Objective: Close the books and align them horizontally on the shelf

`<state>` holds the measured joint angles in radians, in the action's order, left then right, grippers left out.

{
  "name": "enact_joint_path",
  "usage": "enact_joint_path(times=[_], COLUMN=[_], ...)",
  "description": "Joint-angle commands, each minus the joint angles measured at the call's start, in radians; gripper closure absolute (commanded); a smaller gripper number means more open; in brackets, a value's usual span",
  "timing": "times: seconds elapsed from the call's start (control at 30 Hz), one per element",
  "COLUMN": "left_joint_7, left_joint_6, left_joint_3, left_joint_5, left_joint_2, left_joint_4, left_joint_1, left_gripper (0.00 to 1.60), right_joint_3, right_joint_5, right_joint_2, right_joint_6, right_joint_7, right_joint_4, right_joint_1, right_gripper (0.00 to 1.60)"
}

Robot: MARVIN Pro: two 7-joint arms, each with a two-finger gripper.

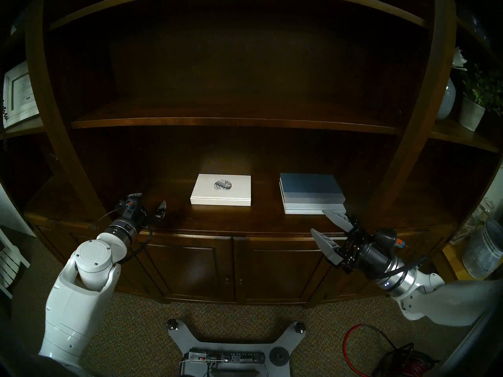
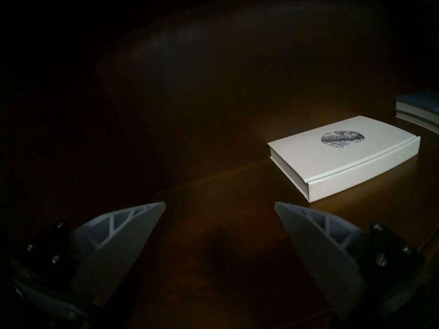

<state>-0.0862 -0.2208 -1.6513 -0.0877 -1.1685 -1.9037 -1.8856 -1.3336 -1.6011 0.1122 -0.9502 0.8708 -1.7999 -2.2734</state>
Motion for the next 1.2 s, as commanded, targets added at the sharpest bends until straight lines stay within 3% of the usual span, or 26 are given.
enact_joint_path(times=[0.0,0.33,0.73,0.87,1.17], left_joint_7=[-0.091,-0.254,-0.499,-0.547,-0.750], left_joint_6=[0.083,0.183,0.337,0.374,0.515], left_joint_3=[-0.077,-0.186,-0.323,-0.348,-0.423], left_joint_5=[-0.053,-0.144,-0.294,-0.334,-0.511], left_joint_2=[0.059,0.094,0.117,0.122,0.150], left_joint_4=[-0.092,-0.147,-0.162,-0.158,-0.115], left_joint_1=[-0.091,-0.208,-0.333,-0.355,-0.420], left_gripper=[0.00,0.00,0.00,0.00,0.00], right_joint_3=[-0.019,-0.024,-0.011,-0.006,-0.023], right_joint_5=[0.000,0.009,0.053,0.064,0.078], right_joint_2=[-0.006,-0.006,-0.006,-0.006,-0.006], right_joint_6=[-0.010,-0.010,0.035,0.049,0.060], right_joint_7=[0.011,0.014,-0.008,-0.006,0.002], right_joint_4=[-0.007,-0.007,0.081,0.099,0.122], right_joint_1=[0.011,0.011,-0.006,-0.015,-0.029], right_gripper=[0.00,0.00,0.00,0.00,0.00])
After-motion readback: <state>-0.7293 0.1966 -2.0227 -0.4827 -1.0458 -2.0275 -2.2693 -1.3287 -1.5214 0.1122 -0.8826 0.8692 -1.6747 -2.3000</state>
